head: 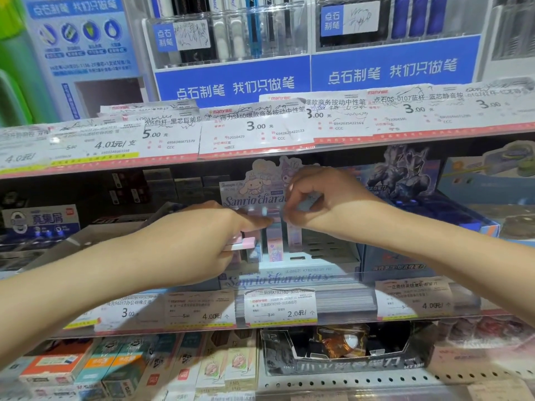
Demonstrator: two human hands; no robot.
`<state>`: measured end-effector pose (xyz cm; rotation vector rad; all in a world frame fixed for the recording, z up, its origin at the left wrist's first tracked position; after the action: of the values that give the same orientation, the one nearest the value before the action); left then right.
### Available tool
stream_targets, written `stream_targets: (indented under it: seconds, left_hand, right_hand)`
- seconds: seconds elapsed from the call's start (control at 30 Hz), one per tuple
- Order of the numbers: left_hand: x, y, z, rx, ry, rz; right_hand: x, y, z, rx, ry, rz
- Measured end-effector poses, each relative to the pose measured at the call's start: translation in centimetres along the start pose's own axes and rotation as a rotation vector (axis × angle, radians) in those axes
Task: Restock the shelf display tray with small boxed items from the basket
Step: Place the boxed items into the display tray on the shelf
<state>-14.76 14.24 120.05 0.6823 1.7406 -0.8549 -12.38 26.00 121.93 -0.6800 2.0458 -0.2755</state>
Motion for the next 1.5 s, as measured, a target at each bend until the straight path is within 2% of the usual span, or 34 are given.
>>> stream_targets:
  seconds: [0.27,0.5,0.7,0.73,0.8,0.87,0.93,1.0,1.1,1.17,1.3,1.5]
  left_hand:
    - [-0.2,-0.1,-0.1,0.008,0.039,0.021]
    - [-0.2,0.0,0.0,0.019,0.038,0.039]
    - [0.2,-0.1,-0.1,0.021,0.030,0.033]
    - [0.1,0.0,0.1,0.021,0.044,0.056]
    - [-0.9,0.4,0.4,0.038,0.170,0.114]
    - [-2.4,0.9,1.1,0.051,0.327,0.204]
    - [-3.0,0.7,1.2,0.029,0.376,0.306]
    - [-2.3,0.5,1.0,-0.055,0.285,0.514]
    - [0.3,1.4,1.1,-0.163,-0.027,1.027]
    - [1.8,2.1,1.2,-0.203,-0.179,1.223]
    - [3.1,3.4,1.4,-0.235,-0.352,1.437]
    - [3.4,4.1,1.6,-0.262,-0.433,1.684]
  right_hand:
    - [-0.4,-0.4,0.3,0.034,-0.029,0.005]
    - [0.1,0.1,-0.4,0.033,-0.137,0.084]
    - [1.2,0.5,0.0,0.064,-0.225,0.050]
    - [1.2,0.6,0.1,0.076,-0.233,0.041]
    - [1.0,0.9,0.1,0.106,-0.239,0.044]
    - [0.1,0.4,-0.1,0.114,-0.164,0.049]
    - [-1.0,-0.6,0.0,0.079,-0.055,-0.021]
    - [-1.5,-1.8,0.4,0.021,-0.026,-0.190]
    - [-0.9,-3.6,1.3,-0.042,-0.122,-0.448]
    - [-0.2,-4.0,1.5,-0.052,-0.196,-0.528]
    - [0.5,-4.1,1.5,-0.035,-0.206,-0.570]
    - [0.6,-3.4,1.2,-0.004,-0.219,-0.553]
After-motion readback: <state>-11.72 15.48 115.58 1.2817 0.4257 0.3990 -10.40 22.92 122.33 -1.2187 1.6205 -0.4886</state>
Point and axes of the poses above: each hand's wrist, its own z-axis away from the middle knuckle, its own x-axis out of the palm, y = z × x, the point moved 9 cm from there along -z, towards the middle knuckle, and after that the axes turned 4 degrees about -z, right-handed, at the moved point
